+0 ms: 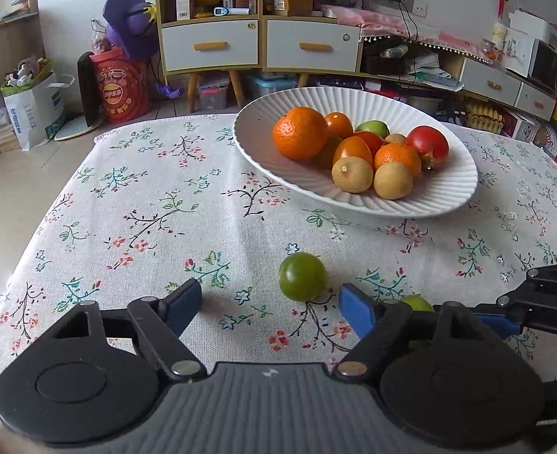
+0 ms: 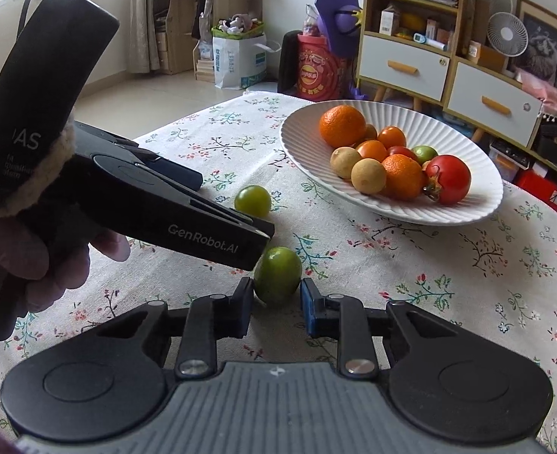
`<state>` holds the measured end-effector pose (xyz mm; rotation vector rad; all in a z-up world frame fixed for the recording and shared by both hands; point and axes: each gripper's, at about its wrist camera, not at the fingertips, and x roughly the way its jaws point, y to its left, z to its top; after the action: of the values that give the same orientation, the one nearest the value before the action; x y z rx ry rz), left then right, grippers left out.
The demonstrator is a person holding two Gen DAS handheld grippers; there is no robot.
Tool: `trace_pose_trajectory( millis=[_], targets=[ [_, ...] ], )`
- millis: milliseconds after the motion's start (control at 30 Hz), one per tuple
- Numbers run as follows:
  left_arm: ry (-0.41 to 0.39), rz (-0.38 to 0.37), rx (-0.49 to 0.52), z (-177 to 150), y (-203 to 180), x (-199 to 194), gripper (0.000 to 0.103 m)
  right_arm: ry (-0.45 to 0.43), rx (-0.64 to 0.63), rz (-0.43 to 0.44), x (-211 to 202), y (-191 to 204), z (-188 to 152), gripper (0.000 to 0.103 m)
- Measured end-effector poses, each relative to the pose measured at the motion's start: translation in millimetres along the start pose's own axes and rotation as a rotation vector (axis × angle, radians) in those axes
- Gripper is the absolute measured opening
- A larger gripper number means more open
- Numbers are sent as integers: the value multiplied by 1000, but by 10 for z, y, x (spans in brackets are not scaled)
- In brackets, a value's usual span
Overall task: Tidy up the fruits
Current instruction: 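Grasp a green plum with the left gripper while the right gripper grasps the other green plum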
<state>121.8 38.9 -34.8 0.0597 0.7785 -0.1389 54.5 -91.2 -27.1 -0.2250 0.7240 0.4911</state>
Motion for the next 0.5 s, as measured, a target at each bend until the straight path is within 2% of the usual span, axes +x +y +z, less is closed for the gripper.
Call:
trace_pose_trajectory(
  millis=[367, 500],
  targets=[
    [10, -16, 4, 28, -73, -3, 40, 16, 30, -38, -44, -183, -29, 23],
    [16, -26, 16, 36, -84, -1, 27, 25, 36, -31, -43, -210, -24, 19]
  ],
)
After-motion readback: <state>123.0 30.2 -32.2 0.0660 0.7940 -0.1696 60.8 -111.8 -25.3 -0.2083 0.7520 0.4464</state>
